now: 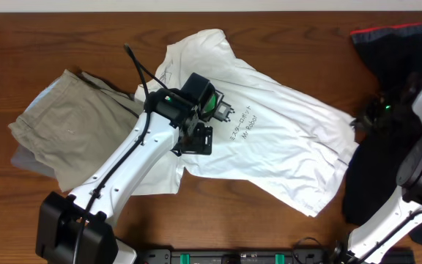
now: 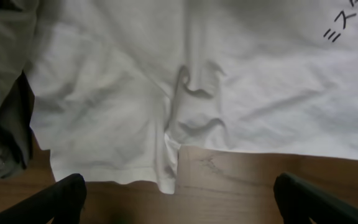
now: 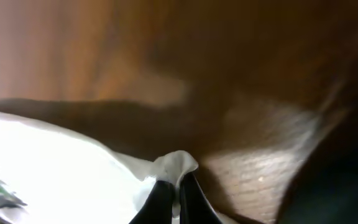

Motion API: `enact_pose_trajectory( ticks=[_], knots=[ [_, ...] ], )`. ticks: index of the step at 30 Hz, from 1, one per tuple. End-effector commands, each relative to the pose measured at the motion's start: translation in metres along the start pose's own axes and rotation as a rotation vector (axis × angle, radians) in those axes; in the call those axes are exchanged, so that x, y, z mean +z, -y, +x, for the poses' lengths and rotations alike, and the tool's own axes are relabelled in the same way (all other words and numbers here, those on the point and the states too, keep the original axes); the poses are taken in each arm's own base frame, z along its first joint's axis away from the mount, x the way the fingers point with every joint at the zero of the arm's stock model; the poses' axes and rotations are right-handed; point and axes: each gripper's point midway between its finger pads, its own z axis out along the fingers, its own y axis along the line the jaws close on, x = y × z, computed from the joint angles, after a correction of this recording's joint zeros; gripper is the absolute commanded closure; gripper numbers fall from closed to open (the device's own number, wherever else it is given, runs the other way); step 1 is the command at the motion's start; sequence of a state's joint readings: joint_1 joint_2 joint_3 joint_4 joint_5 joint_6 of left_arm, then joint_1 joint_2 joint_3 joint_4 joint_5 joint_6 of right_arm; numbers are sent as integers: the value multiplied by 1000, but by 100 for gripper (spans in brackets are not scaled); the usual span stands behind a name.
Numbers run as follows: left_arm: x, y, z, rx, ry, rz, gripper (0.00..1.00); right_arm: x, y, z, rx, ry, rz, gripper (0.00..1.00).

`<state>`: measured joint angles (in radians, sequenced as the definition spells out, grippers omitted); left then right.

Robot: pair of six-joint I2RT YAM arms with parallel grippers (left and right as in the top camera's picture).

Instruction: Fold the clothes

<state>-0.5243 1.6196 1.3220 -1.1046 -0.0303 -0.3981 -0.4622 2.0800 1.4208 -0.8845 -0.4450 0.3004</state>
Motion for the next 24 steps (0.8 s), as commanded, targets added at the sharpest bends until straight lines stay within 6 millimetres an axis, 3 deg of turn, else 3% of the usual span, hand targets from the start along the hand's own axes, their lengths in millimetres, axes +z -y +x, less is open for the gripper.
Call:
enact_pose_trajectory(
  ticks=[1,6,10,14,20,21,23,24],
  knots=[
    [-6,-1,-8,-3,38,1,2,-27,-28,-36,-50,109,-131,99],
    [-7,4,-19,-8,83,24,2,-43,-79,-75,-223,283,-311,99],
    [-7,7,-25,-10,107,36,2,-44,-107,-95,-312,407,-307,99],
    [-7,8,-26,-10,111,38,2,-42,-116,-114,-292,532,-198,99],
    [-8,9,-29,-12,123,43,2,-54,-115,-140,-293,699,-75,98],
    [-8,10,-30,-12,127,45,2,-55,-111,-141,-286,703,-67,94],
    [-8,10,-31,-12,132,48,2,-56,-103,-142,-269,689,-64,57],
    [-8,11,-32,-12,137,49,2,-58,-97,-141,-255,675,-65,46]
  ],
)
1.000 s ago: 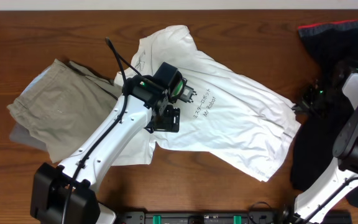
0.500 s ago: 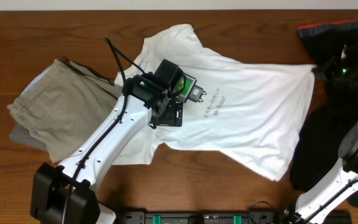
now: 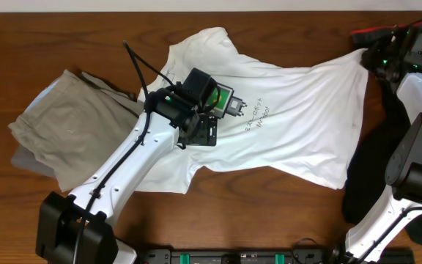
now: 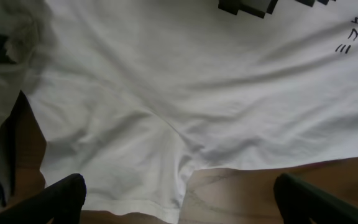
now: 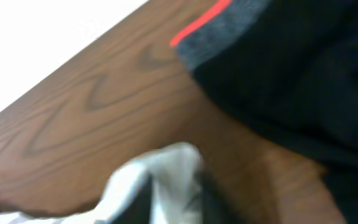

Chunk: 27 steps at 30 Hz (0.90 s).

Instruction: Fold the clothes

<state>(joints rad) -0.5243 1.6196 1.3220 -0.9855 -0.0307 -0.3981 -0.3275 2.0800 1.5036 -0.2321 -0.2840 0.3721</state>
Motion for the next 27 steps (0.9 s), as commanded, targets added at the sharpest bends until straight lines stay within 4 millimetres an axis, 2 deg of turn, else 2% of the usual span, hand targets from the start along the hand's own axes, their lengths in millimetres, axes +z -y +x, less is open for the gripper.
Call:
enact_pose_trajectory(
  ticks=[1,4,6,8,9,11,15,18,19,21,24,27],
  knots=[
    [-6,-2,-7,-1,33,-2,2,-12,29,-12,49,17,70,42],
    [-6,-1,-8,2,37,0,2,-30,50,-2,130,-67,43,40],
    [-6,-1,-8,6,37,0,2,-46,70,14,201,-147,71,49],
    [-6,-1,-8,6,37,0,2,-61,90,37,261,-242,132,60],
    [-6,-1,-9,13,38,0,2,-69,102,51,294,-296,184,69],
    [-6,0,-10,23,44,3,2,-84,127,82,339,-397,315,81],
    [-7,3,-16,28,70,15,2,-91,148,133,417,-504,440,94],
    [-7,4,-19,27,82,21,2,-91,159,165,485,-542,491,96],
    [-7,4,-19,27,81,20,2,-93,166,169,484,-539,527,96],
    [-7,3,-17,30,73,17,2,-107,196,172,489,-501,697,99],
    [-6,3,-15,37,66,13,2,-136,239,156,467,-411,918,99],
    [-6,2,-15,50,64,12,2,-160,263,135,500,-343,993,99]
  ],
)
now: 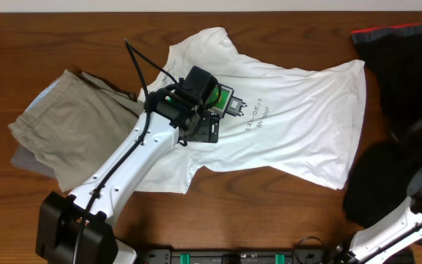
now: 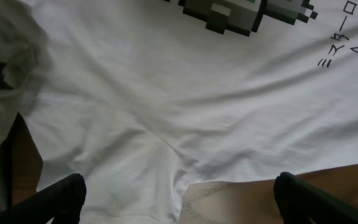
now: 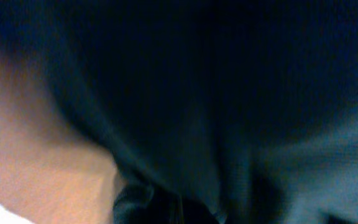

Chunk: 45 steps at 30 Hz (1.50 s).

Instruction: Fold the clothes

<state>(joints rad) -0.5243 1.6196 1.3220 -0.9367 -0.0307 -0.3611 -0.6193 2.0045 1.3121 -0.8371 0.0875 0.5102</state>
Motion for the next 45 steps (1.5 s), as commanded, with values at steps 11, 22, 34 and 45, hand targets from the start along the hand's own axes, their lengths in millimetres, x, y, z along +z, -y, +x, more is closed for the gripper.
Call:
enact_pose_trajectory(
  ticks=[11,22,34,45],
  knots=[
    [-6,-10,-3,50,16,-46,2,-93,-20,-63,-106,158,-470,69],
    [-1,-23,22,33,-76,-100,2,-153,-88,47,-456,45,-554,48],
    [19,-24,66,-57,-227,-81,2,-52,-72,187,-687,-205,-232,49],
    [59,-12,133,111,-406,87,2,-38,-82,218,-763,-240,-307,42]
  ],
)
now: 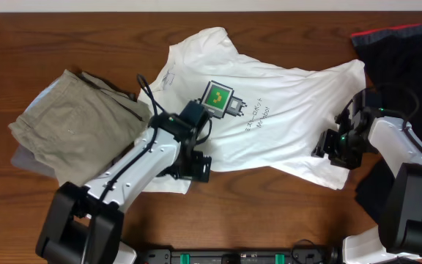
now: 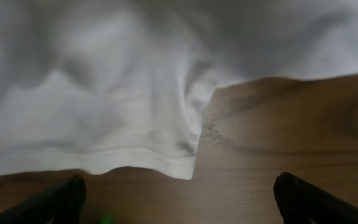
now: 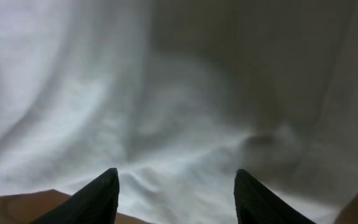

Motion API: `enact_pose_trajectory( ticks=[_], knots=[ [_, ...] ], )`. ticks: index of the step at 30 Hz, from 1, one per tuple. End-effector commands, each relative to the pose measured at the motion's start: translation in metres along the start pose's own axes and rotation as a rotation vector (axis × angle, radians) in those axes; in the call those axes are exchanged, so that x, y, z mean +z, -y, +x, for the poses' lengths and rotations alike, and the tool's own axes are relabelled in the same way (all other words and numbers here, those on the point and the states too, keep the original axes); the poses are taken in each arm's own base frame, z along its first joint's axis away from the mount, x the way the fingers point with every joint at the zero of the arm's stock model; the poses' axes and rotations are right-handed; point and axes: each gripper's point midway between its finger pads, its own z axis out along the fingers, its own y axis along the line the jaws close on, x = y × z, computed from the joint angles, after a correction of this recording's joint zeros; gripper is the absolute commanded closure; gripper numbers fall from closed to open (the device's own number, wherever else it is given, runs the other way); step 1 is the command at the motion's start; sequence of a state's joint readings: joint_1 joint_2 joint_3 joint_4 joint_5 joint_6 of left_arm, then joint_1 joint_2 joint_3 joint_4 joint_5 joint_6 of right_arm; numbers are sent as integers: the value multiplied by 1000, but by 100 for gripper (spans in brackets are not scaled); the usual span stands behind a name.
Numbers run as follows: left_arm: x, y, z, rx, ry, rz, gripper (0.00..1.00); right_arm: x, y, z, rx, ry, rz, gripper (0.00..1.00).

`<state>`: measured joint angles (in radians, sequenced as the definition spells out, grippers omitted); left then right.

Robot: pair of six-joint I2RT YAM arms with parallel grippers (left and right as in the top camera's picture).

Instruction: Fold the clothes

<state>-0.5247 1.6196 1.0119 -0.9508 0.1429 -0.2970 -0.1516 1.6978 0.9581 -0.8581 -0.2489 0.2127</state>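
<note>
A white T-shirt [image 1: 284, 121] with a green pixel print and black lettering lies spread across the middle of the table. My left gripper [image 1: 194, 167] stands open at the shirt's near left sleeve; the sleeve hem [image 2: 148, 155] lies just ahead of the open fingers [image 2: 55, 202] over bare wood. My right gripper [image 1: 337, 150] is open above the shirt's near right corner, with white cloth [image 3: 179, 155] between and ahead of its fingertips [image 3: 98, 199]. Neither holds anything.
Folded khaki shorts [image 1: 72, 125] lie at the left over a grey garment. A dark garment with a red stripe [image 1: 401, 44] is piled at the right edge. Bare wood [image 1: 255, 213] runs along the near edge.
My left gripper has moved from over the shirt's print down to the near sleeve hem. My right gripper has come back from the dark pile at the right edge to the shirt's near right corner.
First the shirt lay slanted and my right gripper was shut on its right edge. Then that edge was drawn to the far right, spreading the shirt. Then it was let go, with the right gripper over the dark garment. Now both grippers are open at the near edge.
</note>
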Motion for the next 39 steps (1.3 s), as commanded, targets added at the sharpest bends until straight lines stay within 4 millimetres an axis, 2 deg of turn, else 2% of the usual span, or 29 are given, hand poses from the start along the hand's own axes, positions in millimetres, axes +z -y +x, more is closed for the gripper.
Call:
enact_pose_trajectory(
  ticks=[1,4,8,13,14,16,19,20,24,28,32,36,39],
  knots=[
    [15,3,14,64,-38,45,0,2,-9,1,-8,-8,-41,42],
    [24,2,14,75,-26,49,12,2,-10,-2,-11,1,-45,42],
    [31,5,19,131,-44,37,15,1,-11,-5,-12,12,-52,42],
    [53,2,22,168,-95,-45,28,1,-15,-4,-5,6,-77,42],
    [61,1,24,172,-117,-62,34,1,-16,-4,-5,5,-83,42],
    [70,-4,26,174,-148,-94,62,0,-17,-3,-5,4,-87,42],
    [77,-10,29,170,-177,-122,92,0,-17,-2,-4,0,-87,42],
    [76,-10,30,166,-180,-125,94,0,-17,-2,-4,-1,-86,42],
    [54,-15,24,126,-159,-172,94,0,-17,-2,-11,-2,-88,43],
    [11,-34,4,44,-42,-278,94,-2,-30,1,-99,-7,-162,43],
    [-35,-49,-18,-29,142,-294,94,-7,-49,12,-192,-43,-281,44],
    [-63,-61,-37,-103,298,-255,94,-6,-47,18,-183,-66,-271,48],
    [-76,-66,-48,-141,373,-229,94,-6,-45,23,-173,-88,-265,52]
  ],
)
